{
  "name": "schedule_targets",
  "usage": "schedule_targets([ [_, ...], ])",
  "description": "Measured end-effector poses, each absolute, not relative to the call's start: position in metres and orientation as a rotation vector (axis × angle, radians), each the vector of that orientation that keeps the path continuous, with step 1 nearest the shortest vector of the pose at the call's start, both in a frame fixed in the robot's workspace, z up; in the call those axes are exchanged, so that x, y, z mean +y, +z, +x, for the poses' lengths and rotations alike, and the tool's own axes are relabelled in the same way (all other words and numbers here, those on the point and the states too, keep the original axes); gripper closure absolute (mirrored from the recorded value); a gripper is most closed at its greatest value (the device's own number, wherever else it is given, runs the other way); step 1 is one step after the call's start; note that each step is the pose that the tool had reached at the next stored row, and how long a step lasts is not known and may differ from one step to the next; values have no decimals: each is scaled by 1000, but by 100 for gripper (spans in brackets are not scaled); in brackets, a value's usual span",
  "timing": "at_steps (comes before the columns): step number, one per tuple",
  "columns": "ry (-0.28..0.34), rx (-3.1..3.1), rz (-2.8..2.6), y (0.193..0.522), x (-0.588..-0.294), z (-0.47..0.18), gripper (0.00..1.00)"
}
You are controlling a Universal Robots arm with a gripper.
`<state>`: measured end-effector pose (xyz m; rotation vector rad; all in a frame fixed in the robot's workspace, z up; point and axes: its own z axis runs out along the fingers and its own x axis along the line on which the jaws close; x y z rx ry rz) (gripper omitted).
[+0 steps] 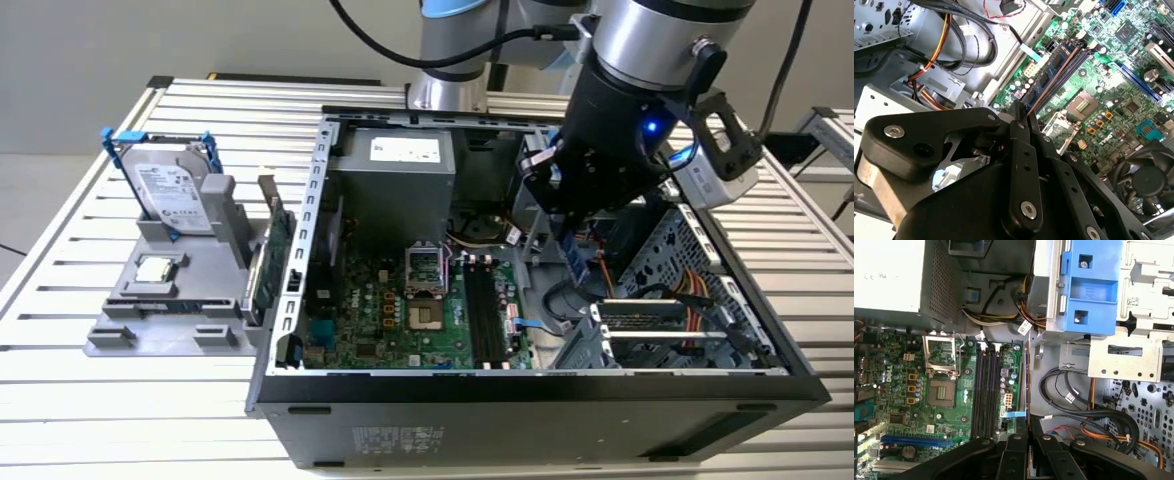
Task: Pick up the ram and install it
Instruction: 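Insert the ram into the slot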
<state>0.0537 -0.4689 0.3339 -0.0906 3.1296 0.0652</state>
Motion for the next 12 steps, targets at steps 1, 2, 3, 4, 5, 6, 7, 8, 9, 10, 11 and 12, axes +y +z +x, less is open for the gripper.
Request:
schedule_targets([
  [1, 67, 3133, -91, 334, -469, 54, 100],
  [2, 70, 3139, -91, 334, -469, 54, 100],
  [3, 73, 3147, -91, 333, -469, 54, 100],
  [4, 75, 3155, -90, 333, -469, 54, 100],
  [5, 75, 3161, -90, 333, -469, 54, 100],
  [6, 75, 3165, -90, 332, -469, 54, 100],
  [7, 76, 3167, -90, 331, -469, 54, 100],
  [8, 76, 3169, -90, 329, -469, 54, 100],
  [9, 76, 3169, -90, 327, -469, 54, 100],
  [10, 76, 3169, -89, 326, -469, 54, 100],
  [11, 76, 3169, -89, 324, -469, 54, 100],
  [12, 76, 3169, -89, 322, -469, 54, 100],
])
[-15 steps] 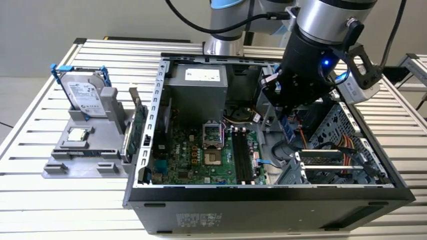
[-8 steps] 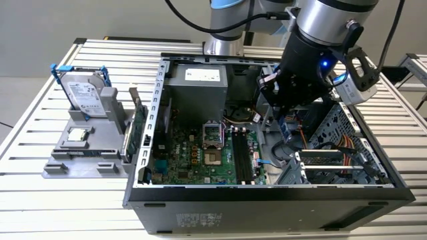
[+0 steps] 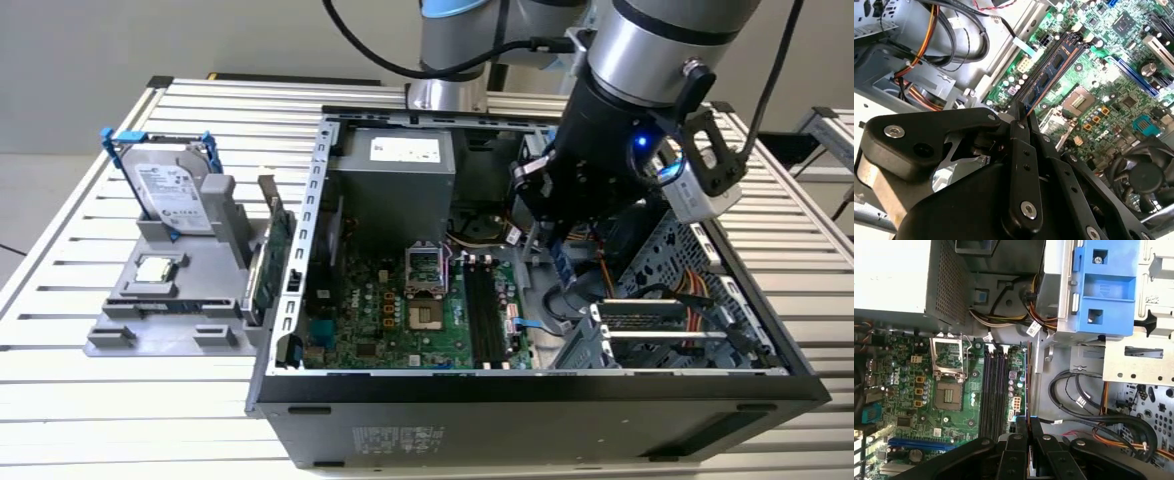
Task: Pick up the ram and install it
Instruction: 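Insert the ram into the slot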
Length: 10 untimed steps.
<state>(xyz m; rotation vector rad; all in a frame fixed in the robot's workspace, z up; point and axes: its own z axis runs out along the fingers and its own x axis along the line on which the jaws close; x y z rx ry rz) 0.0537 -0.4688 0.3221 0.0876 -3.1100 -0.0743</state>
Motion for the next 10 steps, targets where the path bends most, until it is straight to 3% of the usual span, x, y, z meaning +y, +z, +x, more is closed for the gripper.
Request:
schedule_targets([
  [10, -75, -3112, 36, 306, -469, 54, 100],
])
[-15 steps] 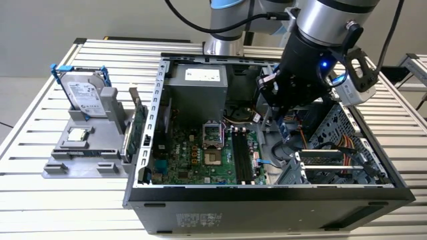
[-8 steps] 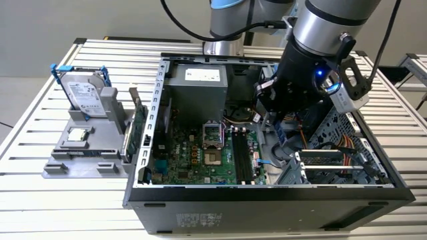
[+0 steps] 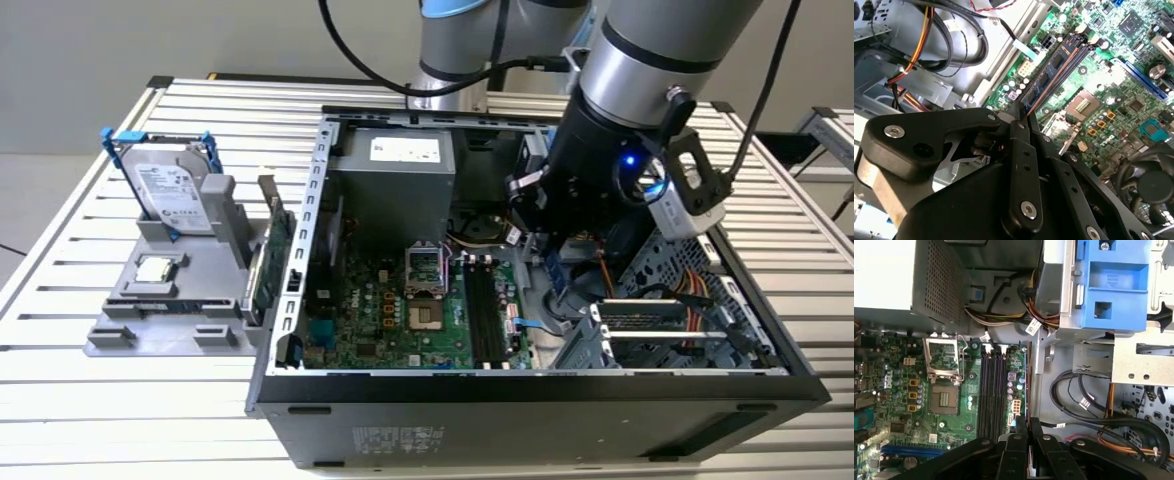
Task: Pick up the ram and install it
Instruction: 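Insert the ram into the slot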
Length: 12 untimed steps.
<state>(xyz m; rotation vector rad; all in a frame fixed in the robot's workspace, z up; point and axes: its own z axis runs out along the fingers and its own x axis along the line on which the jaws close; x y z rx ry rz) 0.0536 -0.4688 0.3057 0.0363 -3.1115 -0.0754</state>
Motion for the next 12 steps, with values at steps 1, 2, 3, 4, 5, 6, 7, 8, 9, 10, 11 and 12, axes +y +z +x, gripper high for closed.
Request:
schedule_targets([
  [1, -75, -3112, 19, 305, -469, 54, 100],
  [2, -76, -3112, 7, 304, -469, 53, 100],
  [3, -76, -3112, -1, 303, -469, 53, 100],
  [4, -76, -3112, -6, 302, -469, 53, 100],
  [5, -76, -3112, -9, 301, -469, 53, 100],
  [6, -76, -3112, -11, 299, -469, 53, 100],
  [7, -76, -3112, -12, 298, -469, 52, 100],
  [8, -76, -3112, -12, 298, -469, 52, 100],
  [9, -76, -3112, -12, 298, -469, 52, 100],
  [10, -76, -3112, -13, 298, -469, 52, 100],
  [11, -76, -3112, -13, 298, -469, 52, 100],
  [12, -76, -3112, -13, 298, -469, 52, 100],
])
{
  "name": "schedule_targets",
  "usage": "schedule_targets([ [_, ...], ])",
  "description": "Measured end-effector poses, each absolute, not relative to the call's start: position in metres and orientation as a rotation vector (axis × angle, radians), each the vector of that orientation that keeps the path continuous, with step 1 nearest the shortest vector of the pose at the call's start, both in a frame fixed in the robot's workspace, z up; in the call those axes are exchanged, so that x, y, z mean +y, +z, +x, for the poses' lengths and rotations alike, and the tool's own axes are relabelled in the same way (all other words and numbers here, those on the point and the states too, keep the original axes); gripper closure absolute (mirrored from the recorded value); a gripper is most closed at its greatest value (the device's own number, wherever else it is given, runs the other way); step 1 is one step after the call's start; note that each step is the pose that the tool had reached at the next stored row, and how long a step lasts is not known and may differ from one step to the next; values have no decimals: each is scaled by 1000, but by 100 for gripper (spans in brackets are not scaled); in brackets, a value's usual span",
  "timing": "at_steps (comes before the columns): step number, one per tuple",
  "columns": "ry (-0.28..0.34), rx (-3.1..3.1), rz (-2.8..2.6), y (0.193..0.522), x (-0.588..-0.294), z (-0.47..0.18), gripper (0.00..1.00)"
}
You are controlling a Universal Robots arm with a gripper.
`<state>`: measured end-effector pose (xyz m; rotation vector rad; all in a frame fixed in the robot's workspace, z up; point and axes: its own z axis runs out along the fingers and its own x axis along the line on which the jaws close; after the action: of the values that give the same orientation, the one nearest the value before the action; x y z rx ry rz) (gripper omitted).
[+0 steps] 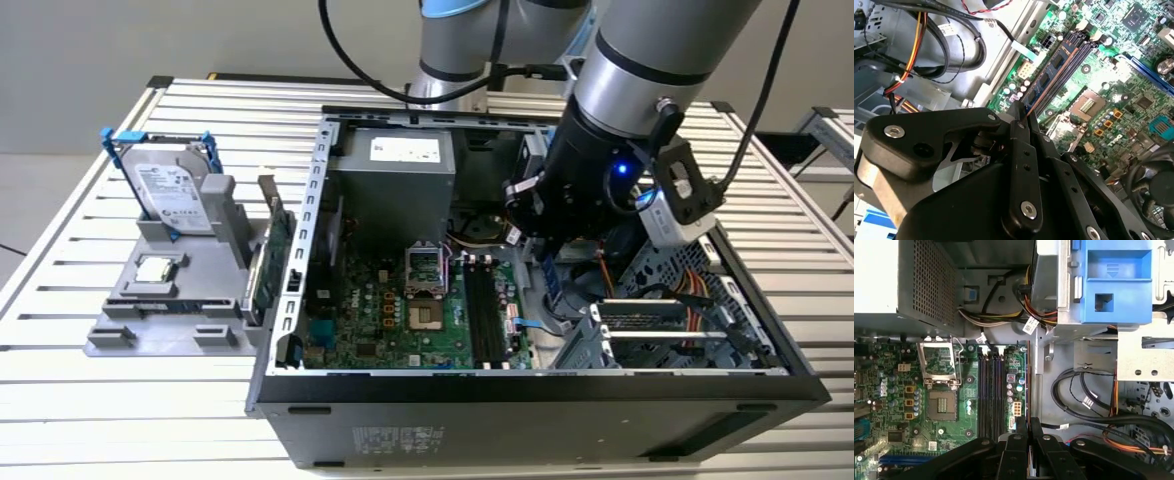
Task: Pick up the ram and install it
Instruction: 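Insert the ram into the slot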
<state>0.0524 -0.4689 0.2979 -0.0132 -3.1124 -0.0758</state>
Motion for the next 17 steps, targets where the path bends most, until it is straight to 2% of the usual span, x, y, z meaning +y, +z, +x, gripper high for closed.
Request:
schedule_targets([
  [17, -76, -3112, -13, 278, -470, 47, 100],
])
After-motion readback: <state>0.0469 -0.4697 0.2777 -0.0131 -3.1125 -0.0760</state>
